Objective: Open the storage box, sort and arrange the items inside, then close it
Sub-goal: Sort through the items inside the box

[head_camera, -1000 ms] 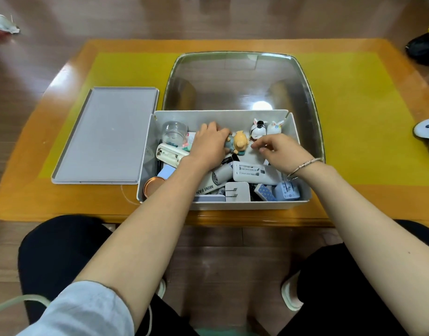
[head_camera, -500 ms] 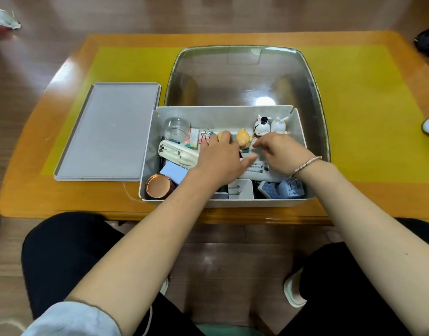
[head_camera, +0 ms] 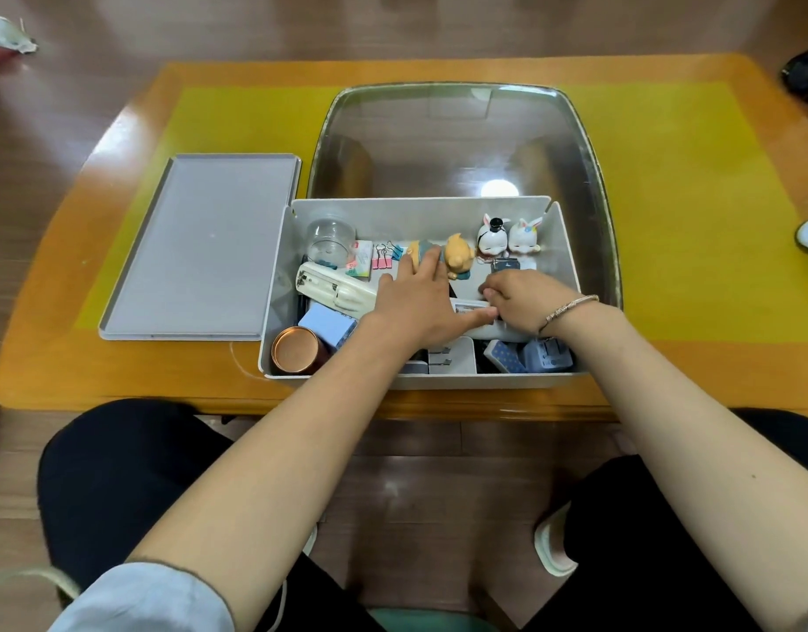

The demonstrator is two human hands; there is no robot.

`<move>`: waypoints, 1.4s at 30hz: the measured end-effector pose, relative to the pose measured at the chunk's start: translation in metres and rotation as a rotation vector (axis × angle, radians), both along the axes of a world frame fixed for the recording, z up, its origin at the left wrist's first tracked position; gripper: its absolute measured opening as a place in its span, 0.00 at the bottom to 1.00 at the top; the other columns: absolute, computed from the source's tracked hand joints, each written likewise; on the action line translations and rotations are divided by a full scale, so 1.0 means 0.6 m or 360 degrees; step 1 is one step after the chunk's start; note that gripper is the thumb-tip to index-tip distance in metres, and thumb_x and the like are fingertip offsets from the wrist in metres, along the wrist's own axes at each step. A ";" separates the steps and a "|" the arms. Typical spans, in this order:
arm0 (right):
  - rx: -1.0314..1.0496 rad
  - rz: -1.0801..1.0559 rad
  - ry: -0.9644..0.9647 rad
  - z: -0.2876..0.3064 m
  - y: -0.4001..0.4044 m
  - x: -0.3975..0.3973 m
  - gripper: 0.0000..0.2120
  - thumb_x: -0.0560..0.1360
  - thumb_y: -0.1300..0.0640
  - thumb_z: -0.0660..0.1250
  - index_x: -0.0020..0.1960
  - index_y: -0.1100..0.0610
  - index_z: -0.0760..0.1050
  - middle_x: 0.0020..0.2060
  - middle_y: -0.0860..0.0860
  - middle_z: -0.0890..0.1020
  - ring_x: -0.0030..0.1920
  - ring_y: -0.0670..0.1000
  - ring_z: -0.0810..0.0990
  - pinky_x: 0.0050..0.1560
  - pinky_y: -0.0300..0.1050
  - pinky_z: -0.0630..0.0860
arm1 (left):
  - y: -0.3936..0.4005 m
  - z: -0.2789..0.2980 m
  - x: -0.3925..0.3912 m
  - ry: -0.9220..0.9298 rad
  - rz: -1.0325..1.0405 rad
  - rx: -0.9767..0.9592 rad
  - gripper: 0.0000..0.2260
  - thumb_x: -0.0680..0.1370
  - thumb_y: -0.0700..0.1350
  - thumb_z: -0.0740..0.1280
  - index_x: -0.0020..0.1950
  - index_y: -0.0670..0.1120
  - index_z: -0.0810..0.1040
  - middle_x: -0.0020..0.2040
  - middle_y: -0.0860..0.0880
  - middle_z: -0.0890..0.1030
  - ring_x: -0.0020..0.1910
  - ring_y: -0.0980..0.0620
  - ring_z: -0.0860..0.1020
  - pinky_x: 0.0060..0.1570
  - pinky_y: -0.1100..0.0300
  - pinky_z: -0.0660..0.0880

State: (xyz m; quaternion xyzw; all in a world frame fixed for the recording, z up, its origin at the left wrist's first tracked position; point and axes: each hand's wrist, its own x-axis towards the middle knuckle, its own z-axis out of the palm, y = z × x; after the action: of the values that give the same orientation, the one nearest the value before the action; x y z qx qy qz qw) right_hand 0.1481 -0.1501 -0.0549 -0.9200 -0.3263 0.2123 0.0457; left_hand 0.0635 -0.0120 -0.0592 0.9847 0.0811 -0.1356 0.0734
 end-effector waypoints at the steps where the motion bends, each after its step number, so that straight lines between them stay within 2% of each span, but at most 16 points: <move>1: 0.0001 0.0000 -0.0003 -0.001 0.000 0.000 0.15 0.80 0.55 0.53 0.55 0.60 0.76 0.53 0.58 0.79 0.53 0.58 0.76 0.51 0.49 0.73 | 0.000 -0.002 0.000 -0.0004 -0.0003 -0.0013 0.47 0.71 0.76 0.48 0.79 0.45 0.49 0.78 0.51 0.48 0.75 0.42 0.50 0.69 0.42 0.58; 8: 0.0009 0.0003 -0.0034 -0.006 0.001 0.003 0.16 0.81 0.54 0.52 0.57 0.59 0.76 0.54 0.58 0.79 0.54 0.57 0.76 0.46 0.45 0.67 | -0.003 -0.014 -0.002 -0.0090 -0.0006 -0.0003 0.45 0.72 0.75 0.49 0.79 0.45 0.51 0.79 0.52 0.48 0.77 0.42 0.49 0.69 0.41 0.56; 13: 0.0021 0.0013 -0.0029 -0.007 0.001 0.003 0.16 0.81 0.55 0.52 0.57 0.59 0.76 0.54 0.58 0.79 0.54 0.58 0.76 0.48 0.46 0.69 | -0.008 -0.014 0.002 -0.0113 -0.0008 -0.0005 0.44 0.72 0.74 0.50 0.79 0.45 0.52 0.79 0.51 0.48 0.76 0.41 0.51 0.69 0.41 0.57; 26: 0.0027 0.0023 -0.0026 -0.007 0.001 0.002 0.16 0.81 0.55 0.52 0.56 0.60 0.76 0.53 0.59 0.80 0.53 0.58 0.76 0.47 0.46 0.69 | 0.007 -0.014 -0.001 -0.0032 0.0009 -0.0058 0.45 0.72 0.75 0.50 0.79 0.46 0.49 0.79 0.49 0.41 0.77 0.39 0.46 0.72 0.38 0.47; 30: 0.0000 0.0015 -0.0014 -0.004 0.002 0.001 0.16 0.81 0.55 0.52 0.57 0.60 0.76 0.54 0.58 0.79 0.54 0.58 0.76 0.47 0.45 0.67 | 0.005 -0.005 -0.010 -0.0027 0.0014 -0.0013 0.45 0.71 0.76 0.49 0.79 0.47 0.50 0.79 0.49 0.43 0.77 0.38 0.47 0.70 0.37 0.50; 36: -0.0015 0.0018 -0.0014 -0.002 0.003 0.000 0.16 0.81 0.55 0.52 0.58 0.59 0.75 0.55 0.58 0.79 0.55 0.58 0.76 0.52 0.48 0.71 | 0.012 -0.006 -0.018 -0.0017 -0.0031 -0.0057 0.47 0.72 0.75 0.49 0.78 0.42 0.49 0.79 0.48 0.44 0.77 0.47 0.48 0.70 0.40 0.55; 42: -0.0031 0.0011 -0.0012 0.000 0.003 -0.002 0.16 0.81 0.54 0.52 0.58 0.59 0.75 0.56 0.58 0.79 0.55 0.58 0.76 0.51 0.47 0.70 | 0.015 -0.010 -0.016 -0.0036 -0.0048 -0.0063 0.47 0.72 0.74 0.49 0.78 0.42 0.48 0.79 0.48 0.43 0.78 0.46 0.47 0.71 0.41 0.55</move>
State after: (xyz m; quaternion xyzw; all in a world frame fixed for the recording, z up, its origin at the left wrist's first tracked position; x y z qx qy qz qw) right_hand 0.1470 -0.1484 -0.0551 -0.9200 -0.3275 0.2123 0.0347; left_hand 0.0538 -0.0032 -0.0654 0.9857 0.0626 -0.1271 0.0917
